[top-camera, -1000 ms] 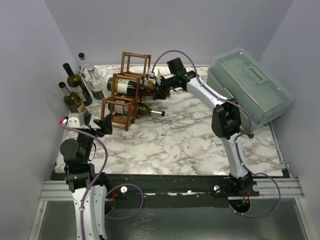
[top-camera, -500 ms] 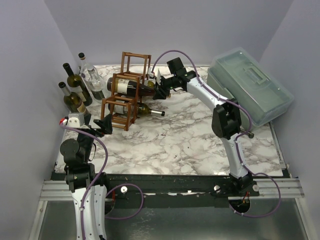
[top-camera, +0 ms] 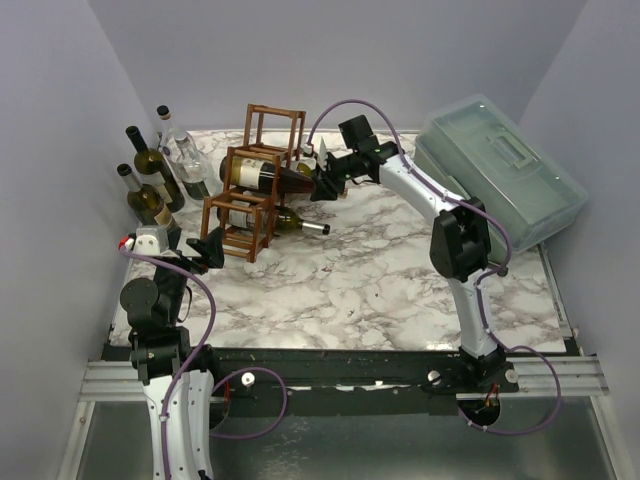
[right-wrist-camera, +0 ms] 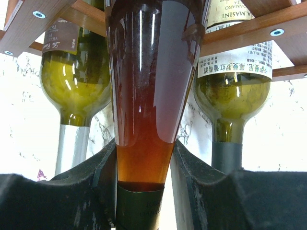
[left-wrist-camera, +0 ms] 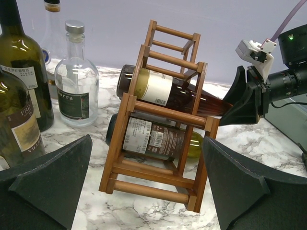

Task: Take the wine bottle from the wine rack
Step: Pick up the wine bottle from the wine rack.

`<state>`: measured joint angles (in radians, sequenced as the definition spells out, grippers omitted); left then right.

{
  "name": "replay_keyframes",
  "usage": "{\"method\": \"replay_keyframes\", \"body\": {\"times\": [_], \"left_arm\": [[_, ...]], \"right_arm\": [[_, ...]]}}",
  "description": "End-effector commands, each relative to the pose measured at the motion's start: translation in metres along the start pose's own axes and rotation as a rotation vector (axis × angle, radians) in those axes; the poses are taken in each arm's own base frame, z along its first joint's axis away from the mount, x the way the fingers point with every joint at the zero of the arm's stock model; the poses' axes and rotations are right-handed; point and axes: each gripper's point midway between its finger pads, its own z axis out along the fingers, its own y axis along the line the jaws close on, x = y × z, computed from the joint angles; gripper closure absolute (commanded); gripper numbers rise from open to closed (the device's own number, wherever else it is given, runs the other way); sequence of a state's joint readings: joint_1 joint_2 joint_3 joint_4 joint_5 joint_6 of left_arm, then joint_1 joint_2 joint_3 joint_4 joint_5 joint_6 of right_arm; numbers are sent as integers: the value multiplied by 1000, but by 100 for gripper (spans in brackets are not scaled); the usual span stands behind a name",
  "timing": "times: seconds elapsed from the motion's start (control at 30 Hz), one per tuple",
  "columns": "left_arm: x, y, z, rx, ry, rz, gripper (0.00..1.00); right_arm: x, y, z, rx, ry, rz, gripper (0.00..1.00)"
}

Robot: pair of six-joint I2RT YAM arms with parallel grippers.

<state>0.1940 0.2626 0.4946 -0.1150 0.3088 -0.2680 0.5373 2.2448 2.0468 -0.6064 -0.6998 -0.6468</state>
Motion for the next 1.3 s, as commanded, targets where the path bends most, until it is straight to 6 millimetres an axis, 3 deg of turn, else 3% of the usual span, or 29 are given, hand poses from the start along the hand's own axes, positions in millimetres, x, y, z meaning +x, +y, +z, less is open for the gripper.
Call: {"method": "replay_keyframes", "body": {"times": [0.0,0.47,0.7,1.27], "left_arm": [[6,5,-1,-21,12,8,1],[8,7,-1,-27,17,8,1],[9,7,0,-29,20,8,1],[9,8,0,-30,22,11,1]], "right_arm": [[-83,12,-44,-2,-193,-138,100],[-80,19,-61,24,-218,-183,100],[-80,14,-78,27,-257,-178,100],[-86,22,-107,-7,-326,-191,100]]}}
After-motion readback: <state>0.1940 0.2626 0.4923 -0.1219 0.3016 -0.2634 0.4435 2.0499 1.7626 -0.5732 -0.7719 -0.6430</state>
